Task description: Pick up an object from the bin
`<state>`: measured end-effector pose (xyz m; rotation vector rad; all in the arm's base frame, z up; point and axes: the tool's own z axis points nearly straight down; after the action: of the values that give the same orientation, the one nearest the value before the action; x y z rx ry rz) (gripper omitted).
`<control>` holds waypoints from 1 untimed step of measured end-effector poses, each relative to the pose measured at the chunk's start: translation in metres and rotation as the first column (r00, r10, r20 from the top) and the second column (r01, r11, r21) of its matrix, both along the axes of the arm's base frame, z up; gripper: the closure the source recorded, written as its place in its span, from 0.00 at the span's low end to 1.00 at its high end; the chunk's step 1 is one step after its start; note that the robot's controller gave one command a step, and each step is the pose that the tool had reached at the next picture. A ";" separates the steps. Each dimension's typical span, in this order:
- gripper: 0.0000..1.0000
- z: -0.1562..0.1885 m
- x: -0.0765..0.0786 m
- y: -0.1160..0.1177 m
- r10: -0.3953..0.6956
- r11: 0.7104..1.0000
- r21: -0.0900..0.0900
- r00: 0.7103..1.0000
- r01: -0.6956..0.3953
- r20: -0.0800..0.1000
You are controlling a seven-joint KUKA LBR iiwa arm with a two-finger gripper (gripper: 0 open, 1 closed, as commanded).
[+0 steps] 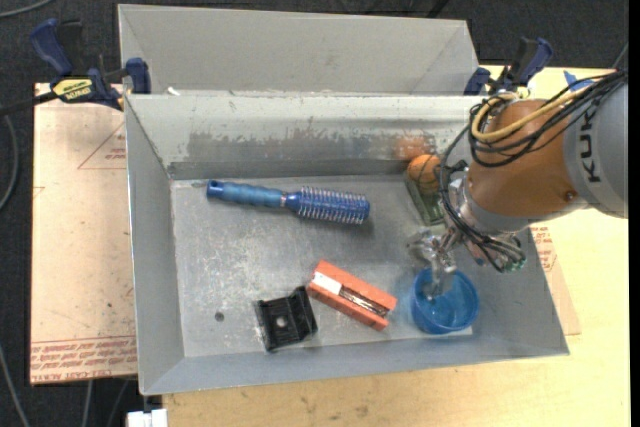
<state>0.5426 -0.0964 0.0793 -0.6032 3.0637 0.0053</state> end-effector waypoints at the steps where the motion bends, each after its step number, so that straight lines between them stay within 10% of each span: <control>1: 1.00 0.000 0.000 -0.001 0.001 1.000 -0.002 1.000 -0.001 0.000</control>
Offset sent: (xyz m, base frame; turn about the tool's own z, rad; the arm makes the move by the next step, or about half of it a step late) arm 0.0040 0.0029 0.0804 -0.0101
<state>0.5423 -0.0972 0.0794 -0.6047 3.0640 0.0025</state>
